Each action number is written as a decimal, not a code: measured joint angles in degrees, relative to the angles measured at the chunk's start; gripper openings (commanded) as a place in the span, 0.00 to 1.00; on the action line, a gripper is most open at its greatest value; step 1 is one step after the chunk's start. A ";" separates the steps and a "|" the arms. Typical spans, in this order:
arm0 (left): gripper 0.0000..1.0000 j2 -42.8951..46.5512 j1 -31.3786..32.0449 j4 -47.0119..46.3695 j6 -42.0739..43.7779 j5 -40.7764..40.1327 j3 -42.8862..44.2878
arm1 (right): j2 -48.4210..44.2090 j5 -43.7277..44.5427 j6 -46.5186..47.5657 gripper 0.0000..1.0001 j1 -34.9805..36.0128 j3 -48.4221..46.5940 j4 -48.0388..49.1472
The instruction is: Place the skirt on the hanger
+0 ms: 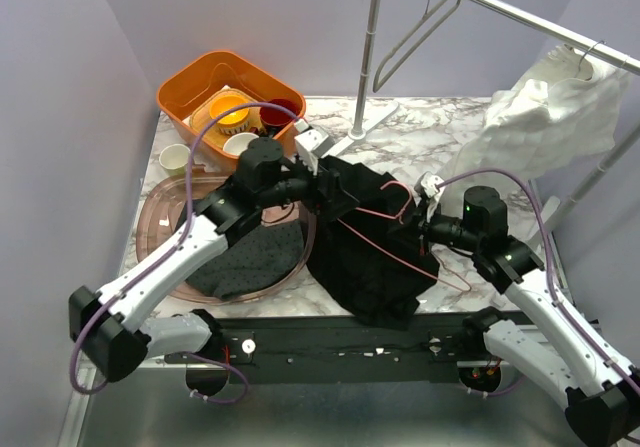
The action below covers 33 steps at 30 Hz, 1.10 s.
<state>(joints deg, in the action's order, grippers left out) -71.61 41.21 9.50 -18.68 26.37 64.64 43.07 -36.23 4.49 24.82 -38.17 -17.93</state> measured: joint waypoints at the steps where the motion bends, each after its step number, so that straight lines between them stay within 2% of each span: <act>1: 0.90 2.27 -0.59 0.87 2.05 -0.76 -0.68 | 0.76 0.55 -0.24 0.01 0.00 0.09 0.74; 5: 0.90 10.01 -1.07 5.33 11.08 -4.04 -1.14 | 4.22 2.86 -1.33 0.01 0.02 0.09 3.15; 8: 0.95 12.87 -0.98 7.52 13.94 -6.78 -1.86 | 5.07 3.96 -1.88 0.01 0.02 0.09 3.69; 9: 0.95 13.11 -0.98 7.41 13.94 -7.04 -2.45 | 5.14 4.24 -2.10 0.01 0.04 0.09 3.98; 10: 0.95 12.87 1.86 6.56 11.02 -10.64 -7.93 | 5.14 4.72 -2.38 0.01 0.04 0.09 4.66; 12: 0.95 12.22 3.61 6.71 10.25 -11.78 -9.29 | 5.14 4.87 -2.56 0.01 0.04 0.09 4.72; 13: 0.94 11.28 6.03 6.95 9.01 -15.43 -10.14 | 5.14 4.87 -2.73 0.01 0.04 0.09 4.83; 18: 0.87 3.58 14.88 7.74 4.37 -28.63 -8.61 | 5.73 4.85 -3.32 0.01 0.04 0.09 5.11; 21: 0.76 -0.92 16.94 8.61 1.77 -36.81 -5.64 | 6.45 4.85 -3.54 0.01 0.07 0.09 5.22; 22: 0.65 -1.88 17.33 8.66 1.20 -38.80 -4.87 | 6.51 4.85 -3.61 0.01 0.13 0.09 5.31; 24: 0.53 -4.59 18.36 8.96 -0.59 -44.44 -2.80 | 6.49 4.83 -3.63 0.01 0.15 0.09 5.44; 28: 0.50 -7.48 19.30 10.16 -2.80 -53.35 -0.79 | 6.40 4.83 -3.65 0.01 0.24 0.09 5.51; 32: 0.15 -8.48 19.52 11.28 -3.45 -57.57 -0.59 | 6.29 4.83 -3.67 0.01 0.24 0.09 5.51; 33: 0.13 -8.76 19.52 11.52 -3.26 -58.18 -0.57 | 6.29 4.83 -3.65 0.01 0.24 0.09 5.51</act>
<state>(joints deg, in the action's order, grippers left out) -80.38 60.73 21.02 -21.93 -31.81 64.07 49.36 -31.40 0.84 25.06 -38.09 -12.43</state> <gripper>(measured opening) 0.331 0.024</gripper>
